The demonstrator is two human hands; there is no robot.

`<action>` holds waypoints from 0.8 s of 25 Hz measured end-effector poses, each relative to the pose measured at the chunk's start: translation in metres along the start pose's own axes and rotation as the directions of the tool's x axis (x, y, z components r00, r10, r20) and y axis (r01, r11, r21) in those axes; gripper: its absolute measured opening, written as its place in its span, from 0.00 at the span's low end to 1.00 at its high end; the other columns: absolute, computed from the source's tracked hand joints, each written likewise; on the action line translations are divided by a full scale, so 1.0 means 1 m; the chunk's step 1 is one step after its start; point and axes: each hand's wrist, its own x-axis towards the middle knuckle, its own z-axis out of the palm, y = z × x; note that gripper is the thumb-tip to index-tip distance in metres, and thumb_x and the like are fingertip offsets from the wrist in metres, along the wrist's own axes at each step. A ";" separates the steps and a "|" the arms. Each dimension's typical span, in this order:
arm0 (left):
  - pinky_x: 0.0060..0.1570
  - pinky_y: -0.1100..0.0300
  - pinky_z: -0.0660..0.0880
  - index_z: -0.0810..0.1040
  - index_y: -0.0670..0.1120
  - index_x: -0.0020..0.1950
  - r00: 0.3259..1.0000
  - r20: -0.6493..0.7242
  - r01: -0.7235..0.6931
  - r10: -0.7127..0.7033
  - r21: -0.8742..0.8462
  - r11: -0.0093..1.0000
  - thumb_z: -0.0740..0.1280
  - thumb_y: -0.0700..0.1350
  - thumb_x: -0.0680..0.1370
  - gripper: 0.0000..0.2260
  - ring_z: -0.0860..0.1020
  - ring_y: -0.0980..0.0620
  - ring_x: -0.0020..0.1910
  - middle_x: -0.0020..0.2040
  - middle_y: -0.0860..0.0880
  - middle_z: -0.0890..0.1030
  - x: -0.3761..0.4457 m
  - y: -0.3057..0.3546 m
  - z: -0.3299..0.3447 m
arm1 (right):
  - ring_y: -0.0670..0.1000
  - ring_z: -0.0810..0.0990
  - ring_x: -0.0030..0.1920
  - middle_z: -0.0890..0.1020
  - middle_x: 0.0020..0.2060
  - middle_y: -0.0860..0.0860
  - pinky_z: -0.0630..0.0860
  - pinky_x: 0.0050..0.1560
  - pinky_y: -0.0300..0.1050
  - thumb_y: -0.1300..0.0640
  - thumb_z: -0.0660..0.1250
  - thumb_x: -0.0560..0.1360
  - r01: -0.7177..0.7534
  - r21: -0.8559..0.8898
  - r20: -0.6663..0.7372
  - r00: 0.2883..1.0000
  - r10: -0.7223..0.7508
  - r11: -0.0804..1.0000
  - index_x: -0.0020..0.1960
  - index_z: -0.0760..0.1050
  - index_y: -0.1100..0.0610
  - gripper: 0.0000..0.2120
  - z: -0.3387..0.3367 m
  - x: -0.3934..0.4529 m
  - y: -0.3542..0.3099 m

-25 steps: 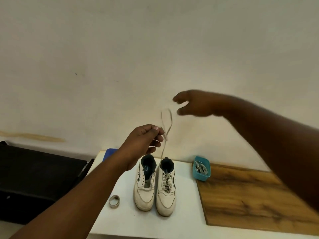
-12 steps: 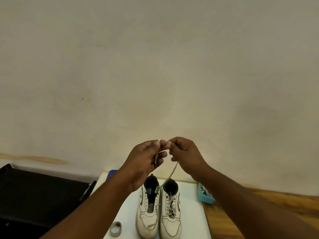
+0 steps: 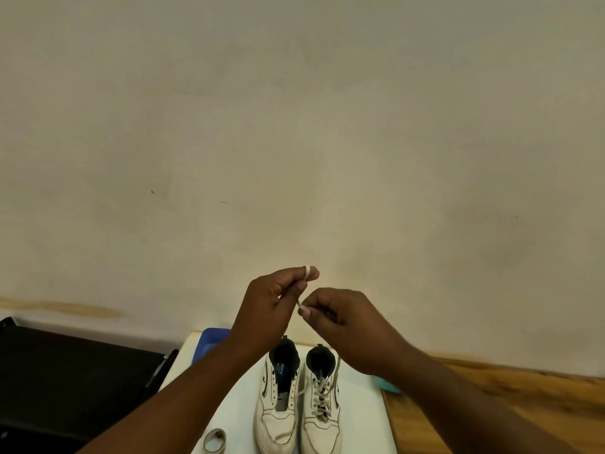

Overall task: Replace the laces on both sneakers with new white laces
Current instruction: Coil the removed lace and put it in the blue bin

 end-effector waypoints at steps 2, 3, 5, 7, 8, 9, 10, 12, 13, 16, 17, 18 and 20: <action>0.59 0.67 0.75 0.82 0.54 0.61 0.999 0.013 -0.047 0.047 0.021 0.999 0.65 0.41 0.83 0.12 0.81 0.62 0.58 0.55 0.62 0.85 -0.006 -0.004 0.000 | 0.42 0.70 0.29 0.76 0.30 0.44 0.68 0.32 0.35 0.50 0.67 0.83 0.041 -0.013 0.023 0.999 -0.041 0.999 0.47 0.81 0.48 0.07 -0.018 0.000 -0.014; 0.58 0.66 0.76 0.82 0.55 0.61 0.998 0.014 -0.061 0.061 0.026 0.998 0.65 0.43 0.83 0.11 0.82 0.60 0.57 0.55 0.61 0.85 -0.008 -0.006 0.001 | 0.42 0.72 0.30 0.78 0.32 0.44 0.69 0.33 0.35 0.50 0.67 0.83 0.055 -0.047 0.017 0.998 -0.055 0.997 0.49 0.82 0.48 0.07 -0.027 0.003 -0.018; 0.58 0.63 0.77 0.82 0.51 0.61 0.998 0.049 -0.045 0.045 0.001 0.999 0.63 0.42 0.83 0.11 0.83 0.57 0.56 0.53 0.57 0.86 -0.013 -0.009 0.002 | 0.42 0.77 0.35 0.81 0.36 0.43 0.72 0.36 0.34 0.51 0.67 0.83 0.070 -0.131 -0.012 0.997 -0.072 0.989 0.50 0.82 0.48 0.06 -0.042 0.012 -0.021; 0.59 0.63 0.77 0.82 0.47 0.62 0.993 0.119 0.006 -0.001 -0.045 0.999 0.62 0.40 0.84 0.11 0.84 0.55 0.56 0.52 0.54 0.87 -0.016 -0.010 0.003 | 0.40 0.78 0.39 0.82 0.39 0.42 0.71 0.38 0.31 0.51 0.67 0.83 0.060 -0.174 -0.043 0.997 -0.068 0.983 0.51 0.82 0.48 0.06 -0.052 0.022 -0.018; 0.59 0.63 0.77 0.81 0.47 0.62 0.988 0.152 0.028 -0.018 -0.064 0.998 0.62 0.40 0.84 0.11 0.84 0.55 0.55 0.51 0.54 0.87 -0.018 -0.009 0.003 | 0.39 0.78 0.40 0.82 0.40 0.41 0.70 0.38 0.30 0.51 0.67 0.83 0.051 -0.180 -0.062 0.996 -0.063 0.982 0.52 0.82 0.48 0.06 -0.055 0.027 -0.014; 0.58 0.64 0.77 0.81 0.46 0.62 0.983 0.182 0.054 -0.039 -0.081 0.995 0.62 0.40 0.84 0.11 0.84 0.54 0.54 0.51 0.53 0.87 -0.020 -0.006 0.004 | 0.40 0.78 0.39 0.82 0.40 0.41 0.71 0.38 0.30 0.51 0.67 0.83 0.038 -0.173 -0.088 0.995 -0.054 0.984 0.52 0.82 0.48 0.06 -0.057 0.031 -0.010; 0.56 0.64 0.77 0.82 0.46 0.61 0.976 0.206 0.092 -0.068 -0.109 0.990 0.62 0.40 0.84 0.11 0.85 0.53 0.53 0.50 0.52 0.87 -0.021 -0.002 0.005 | 0.40 0.79 0.39 0.82 0.40 0.41 0.71 0.38 0.30 0.50 0.67 0.82 0.022 -0.158 -0.119 0.992 -0.041 0.987 0.52 0.82 0.48 0.06 -0.059 0.035 -0.005; 0.55 0.61 0.77 0.82 0.47 0.60 0.964 0.231 0.177 -0.133 -0.182 0.967 0.62 0.40 0.84 0.11 0.85 0.52 0.52 0.49 0.49 0.87 -0.021 0.012 0.007 | 0.41 0.79 0.39 0.83 0.39 0.41 0.72 0.38 0.30 0.51 0.67 0.82 -0.005 -0.109 -0.161 0.987 -0.012 0.994 0.51 0.83 0.49 0.06 -0.061 0.041 0.002; 0.56 0.59 0.78 0.82 0.47 0.60 0.958 0.237 0.213 -0.160 -0.217 0.953 0.61 0.40 0.84 0.11 0.85 0.51 0.52 0.49 0.48 0.87 -0.019 0.019 0.007 | 0.41 0.79 0.39 0.83 0.39 0.41 0.72 0.38 0.30 0.51 0.68 0.82 -0.011 -0.091 -0.165 0.986 -0.004 0.996 0.51 0.83 0.49 0.06 -0.061 0.042 0.003; 0.59 0.54 0.79 0.82 0.43 0.60 0.939 0.291 0.287 -0.183 -0.368 0.884 0.63 0.44 0.82 0.12 0.85 0.47 0.51 0.48 0.44 0.86 -0.010 0.042 0.006 | 0.43 0.80 0.39 0.84 0.39 0.42 0.75 0.39 0.34 0.51 0.68 0.82 -0.004 -0.062 -0.187 0.982 -0.008 0.998 0.50 0.84 0.49 0.06 -0.062 0.045 0.003; 0.57 0.55 0.79 0.82 0.42 0.60 0.933 0.310 0.312 -0.185 -0.437 0.843 0.63 0.46 0.80 0.13 0.84 0.47 0.49 0.48 0.43 0.86 -0.007 0.051 0.005 | 0.42 0.79 0.38 0.84 0.39 0.43 0.75 0.40 0.36 0.52 0.68 0.82 -0.002 -0.037 -0.197 0.980 -0.005 0.999 0.49 0.84 0.49 0.06 -0.063 0.045 0.003; 0.55 0.57 0.79 0.82 0.42 0.59 0.928 0.319 0.339 -0.194 -0.506 0.793 0.64 0.46 0.78 0.14 0.84 0.48 0.48 0.48 0.42 0.86 -0.003 0.059 0.005 | 0.42 0.79 0.38 0.84 0.39 0.44 0.76 0.41 0.39 0.52 0.68 0.82 0.002 -0.007 -0.200 0.980 -0.003 1.000 0.48 0.84 0.50 0.07 -0.065 0.045 0.001; 0.53 0.59 0.80 0.83 0.41 0.57 0.934 0.291 0.350 -0.207 -0.627 0.696 0.65 0.46 0.76 0.14 0.84 0.49 0.47 0.48 0.42 0.85 0.007 0.075 0.005 | 0.44 0.78 0.36 0.84 0.36 0.47 0.77 0.40 0.45 0.53 0.68 0.82 0.022 0.031 -0.197 0.980 -0.015 0.999 0.46 0.84 0.49 0.08 -0.067 0.043 -0.005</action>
